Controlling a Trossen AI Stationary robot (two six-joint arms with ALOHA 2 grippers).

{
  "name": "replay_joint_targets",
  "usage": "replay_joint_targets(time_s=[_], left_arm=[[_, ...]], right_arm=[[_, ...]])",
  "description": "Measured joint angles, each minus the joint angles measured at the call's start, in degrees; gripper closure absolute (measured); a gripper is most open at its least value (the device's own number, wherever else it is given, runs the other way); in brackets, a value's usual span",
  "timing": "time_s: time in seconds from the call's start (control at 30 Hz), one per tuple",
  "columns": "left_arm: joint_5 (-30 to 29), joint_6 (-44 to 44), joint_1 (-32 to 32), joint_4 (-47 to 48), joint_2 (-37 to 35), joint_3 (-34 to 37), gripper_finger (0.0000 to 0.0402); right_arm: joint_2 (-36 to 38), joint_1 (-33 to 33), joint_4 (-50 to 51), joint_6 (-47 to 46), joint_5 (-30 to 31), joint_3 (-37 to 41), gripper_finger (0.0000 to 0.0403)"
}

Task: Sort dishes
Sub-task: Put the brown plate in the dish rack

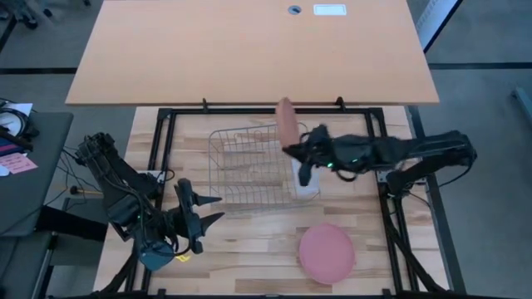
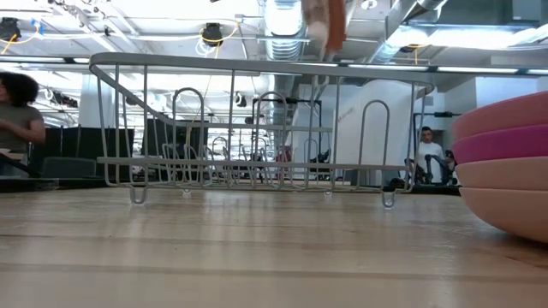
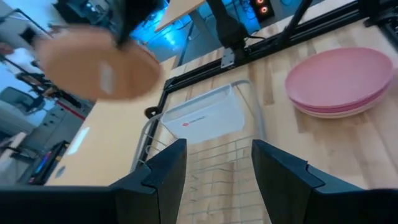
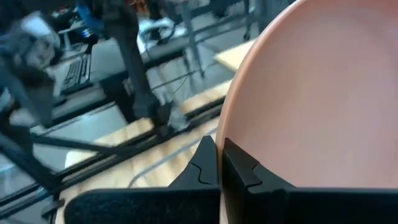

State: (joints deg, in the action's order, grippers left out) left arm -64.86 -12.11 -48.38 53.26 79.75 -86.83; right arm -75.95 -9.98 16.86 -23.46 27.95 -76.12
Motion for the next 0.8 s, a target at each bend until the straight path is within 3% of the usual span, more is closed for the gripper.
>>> replay_joint_targets(time_s=[0.1, 0.2, 0.33, 0.57, 0.8], left_arm=[[-2.52, 1.02, 0.41, 0.37, 0.0, 0.0, 0.0227], [-6.05, 0.21, 0.71, 3.57, 0.0, 0.0, 0.0227], [-9.98, -7.09, 2.05, 12.55, 0.0, 0.0, 0.0227], [-10.14, -22.79, 4.15, 25.01, -0.04, -0.02, 0.0227], [-10.01, -25.69, 4.15, 26.32, -0.04, -0.01, 0.0227]], right_arm=[[-0.42, 0.74, -7.72, -3.37, -4.58, 6.4, 0.0403], [-0.17, 0.73, -13.77, -4.94, -5.0, 10.77, 0.0403], [-0.72, 0.56, -18.82, -5.56, -4.24, 14.62, 0.0403], [-2.45, -1.55, -31.82, -5.88, -0.67, 21.21, 0.0403], [-5.89, -3.81, -40.34, -8.94, -0.26, 27.8, 0.0403]])
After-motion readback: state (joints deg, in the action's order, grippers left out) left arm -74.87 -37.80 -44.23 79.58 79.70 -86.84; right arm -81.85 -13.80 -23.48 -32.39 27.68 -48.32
